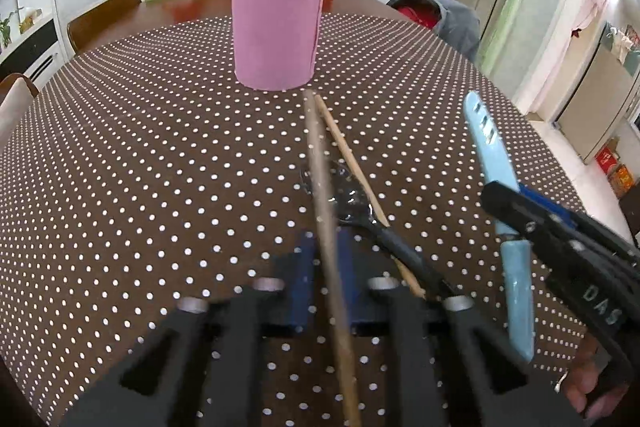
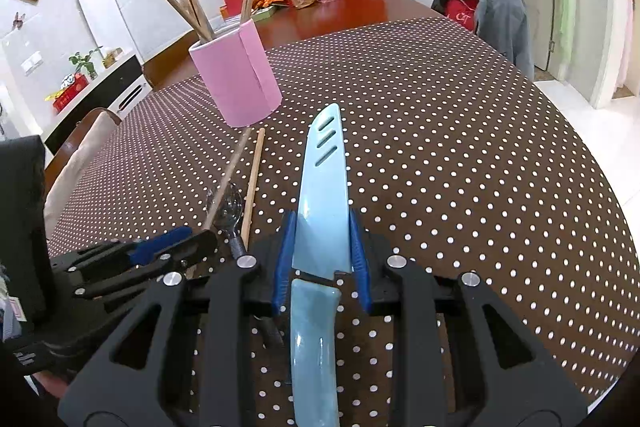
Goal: Organize utensils
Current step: 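Grasp a loose chopstick with the left gripper while the right gripper lifts the knife toward the cup, then lower the chopstick and knife into the pink cup and open both grippers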
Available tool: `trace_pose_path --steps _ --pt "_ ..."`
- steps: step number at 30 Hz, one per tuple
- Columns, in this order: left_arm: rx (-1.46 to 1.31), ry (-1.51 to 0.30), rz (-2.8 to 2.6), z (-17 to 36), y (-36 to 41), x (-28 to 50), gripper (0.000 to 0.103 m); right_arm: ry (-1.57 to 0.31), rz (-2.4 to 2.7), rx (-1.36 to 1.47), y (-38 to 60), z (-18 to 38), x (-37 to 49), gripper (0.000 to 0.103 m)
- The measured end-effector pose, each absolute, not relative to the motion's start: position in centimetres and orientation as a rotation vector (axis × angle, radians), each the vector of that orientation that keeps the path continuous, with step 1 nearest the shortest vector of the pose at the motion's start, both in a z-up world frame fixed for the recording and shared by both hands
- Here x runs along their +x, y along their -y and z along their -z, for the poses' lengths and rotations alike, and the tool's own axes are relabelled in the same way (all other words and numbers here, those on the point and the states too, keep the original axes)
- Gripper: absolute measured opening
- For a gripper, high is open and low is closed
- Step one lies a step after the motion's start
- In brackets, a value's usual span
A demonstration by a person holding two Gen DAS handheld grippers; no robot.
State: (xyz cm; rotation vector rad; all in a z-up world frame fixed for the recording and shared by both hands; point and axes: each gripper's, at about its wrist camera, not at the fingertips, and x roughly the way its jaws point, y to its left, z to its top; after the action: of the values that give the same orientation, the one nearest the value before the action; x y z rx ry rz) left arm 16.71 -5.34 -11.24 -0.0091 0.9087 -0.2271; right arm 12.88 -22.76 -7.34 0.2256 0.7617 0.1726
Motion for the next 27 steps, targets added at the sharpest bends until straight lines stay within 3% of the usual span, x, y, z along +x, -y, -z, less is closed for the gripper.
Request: trace_pose_path --steps 12,13,14,27 --pt "-0.094 -0.758 0.249 6.0 2.6 16.8 0.006 -0.668 -0.231 0.171 22.8 1.9 13.9 0.025" --pt "-0.111 -0.726 0.251 5.0 2.3 17.0 0.006 -0.657 -0.233 0.163 22.6 1.3 14.0 0.022" --pt "-0.122 -0.7 0.249 4.4 1.9 17.0 0.006 -0.647 -0.239 0.16 22.5 0.6 14.2 0.006" --pt "-0.182 -0.424 0.218 -4.7 -1.0 18.9 0.006 -0.553 -0.264 0.144 21.6 -5.0 17.8 0.006"
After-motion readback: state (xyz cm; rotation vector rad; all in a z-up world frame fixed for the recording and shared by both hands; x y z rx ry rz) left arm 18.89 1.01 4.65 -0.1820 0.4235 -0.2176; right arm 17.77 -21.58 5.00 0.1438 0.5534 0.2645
